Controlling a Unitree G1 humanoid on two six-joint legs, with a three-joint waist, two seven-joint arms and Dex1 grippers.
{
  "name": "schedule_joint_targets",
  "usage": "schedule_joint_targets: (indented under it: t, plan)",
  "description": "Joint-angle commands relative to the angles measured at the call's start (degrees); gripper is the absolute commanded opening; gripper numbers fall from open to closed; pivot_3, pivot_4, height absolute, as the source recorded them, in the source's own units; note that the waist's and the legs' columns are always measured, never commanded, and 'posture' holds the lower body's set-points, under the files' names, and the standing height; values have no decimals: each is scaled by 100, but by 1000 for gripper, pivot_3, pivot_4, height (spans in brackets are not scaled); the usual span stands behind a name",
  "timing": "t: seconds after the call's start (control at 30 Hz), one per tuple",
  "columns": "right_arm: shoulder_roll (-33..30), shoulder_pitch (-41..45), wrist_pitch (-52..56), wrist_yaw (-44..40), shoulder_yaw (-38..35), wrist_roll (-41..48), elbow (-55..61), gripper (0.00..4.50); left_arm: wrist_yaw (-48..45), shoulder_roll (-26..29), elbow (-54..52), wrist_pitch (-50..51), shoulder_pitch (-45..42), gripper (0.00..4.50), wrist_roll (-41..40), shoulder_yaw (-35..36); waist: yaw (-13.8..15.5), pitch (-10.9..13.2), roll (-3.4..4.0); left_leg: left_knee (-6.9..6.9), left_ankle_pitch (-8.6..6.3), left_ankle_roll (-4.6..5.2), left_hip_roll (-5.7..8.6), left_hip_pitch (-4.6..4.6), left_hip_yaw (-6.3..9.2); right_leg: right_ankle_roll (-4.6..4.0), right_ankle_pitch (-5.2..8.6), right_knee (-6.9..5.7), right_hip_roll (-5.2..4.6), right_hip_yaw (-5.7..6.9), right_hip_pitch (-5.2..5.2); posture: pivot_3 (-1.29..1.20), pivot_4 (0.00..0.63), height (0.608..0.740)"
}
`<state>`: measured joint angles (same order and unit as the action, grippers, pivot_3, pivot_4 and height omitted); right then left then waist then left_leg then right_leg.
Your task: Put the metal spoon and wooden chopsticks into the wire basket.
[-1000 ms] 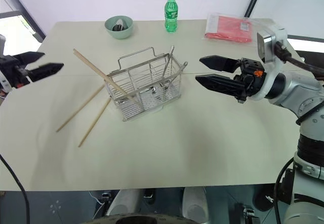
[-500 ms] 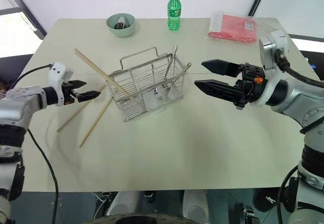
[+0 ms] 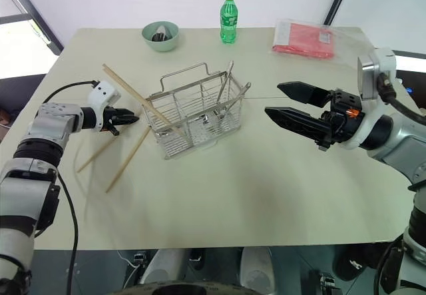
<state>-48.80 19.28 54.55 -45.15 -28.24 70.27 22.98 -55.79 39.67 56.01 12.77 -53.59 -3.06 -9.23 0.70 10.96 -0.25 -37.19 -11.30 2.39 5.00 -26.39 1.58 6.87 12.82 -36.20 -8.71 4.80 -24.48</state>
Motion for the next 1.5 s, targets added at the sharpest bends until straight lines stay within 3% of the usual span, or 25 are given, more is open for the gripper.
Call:
schedule_joint_targets:
  t: [0.03, 0.13, 0.27, 0.4, 0.5, 0.63, 0.87, 1.1, 1.37, 1.5]
  plan:
    - [-140, 1, -135, -11, -157, 127, 189, 4500, 185, 30, 280, -30, 21, 42, 246, 59, -1, -1, 3, 0, 0, 0, 0, 0, 0, 0, 0, 0, 0, 0, 0, 0, 150, 684]
    - [-160, 13, -161, -33, -112, 101, 143, 4500, 460, 52, 363, -23, -44, 42, 189, 256, 2, -1, 2, 0, 0, 1, 0, 0, 0, 2, -1, 0, 1, 1, -2, 0, 150, 684]
    - [-180, 34, -191, -77, -48, 54, 85, 4500, 1593, 58, 555, -139, -331, 42, -144, 981, -11, 3, -5, -2, 1, 2, 0, -3, 0, 7, -4, -1, 4, 2, -6, 0, 150, 684]
    - [-144, 58, -208, -22, 42, 61, 65, 4500, 2853, -25, 228, -592, -916, 42, -1351, 2692, 22, 26, -44, -5, 2, 2, -2, -14, 2, 9, -5, -1, 6, 5, -14, 0, 150, 684]
    - [-123, 56, -224, 35, 91, 86, 81, 4500, 3137, -263, -819, -12, -1299, 42, -2543, 3775, 58, 36, -73, -21, 1, 1, 0, -28, 13, 19, -11, 6, 4, 17, -29, 0, 150, 684]
    - [-110, 47, -241, 81, 127, 98, 73, 4500, 3630, -803, -2838, 1329, -1324, 42, -3867, 4298, 50, 34, -70, -51, -23, 37, 11, -29, 10, 40, -23, 19, -2, 16, -9, 0, 150, 684]
    - [-72, 102, -255, 163, 190, 99, -50, 4500, 4463, -1330, -5640, 3016, -920, 42, -5559, 4101, -8, 35, -70, -75, -22, 36, 10, -29, 9, 45, -25, 1, 7, 10, 11, 0, 150, 684]
    - [-30, 155, -266, 226, 200, 123, -163, 4500, 5128, -1347, -6789, 3497, -645, 42, -6401, 3918, 6, 33, -67, -74, -21, 33, 8, -15, 8, 43, -24, 0, 14, 0, 7, 0, 150, 684]
    - [9, 157, -279, 241, 180, 125, -218, 4500, 5384, -1488, -7235, 3075, -350, 42, -5946, 3431, 65, 33, -67, -75, -21, 33, 11, -16, 5, 42, -25, 4, 13, -4, 8, 0, 150, 684]
    - [53, 149, -310, 304, 153, 122, -246, 4500, 5814, -1911, -7801, 2777, -20, 42, -5359, 2868, 152, 33, -66, -74, -21, 33, 10, -16, 4, 42, -24, 5, 13, -9, 10, 0, 150, 684]
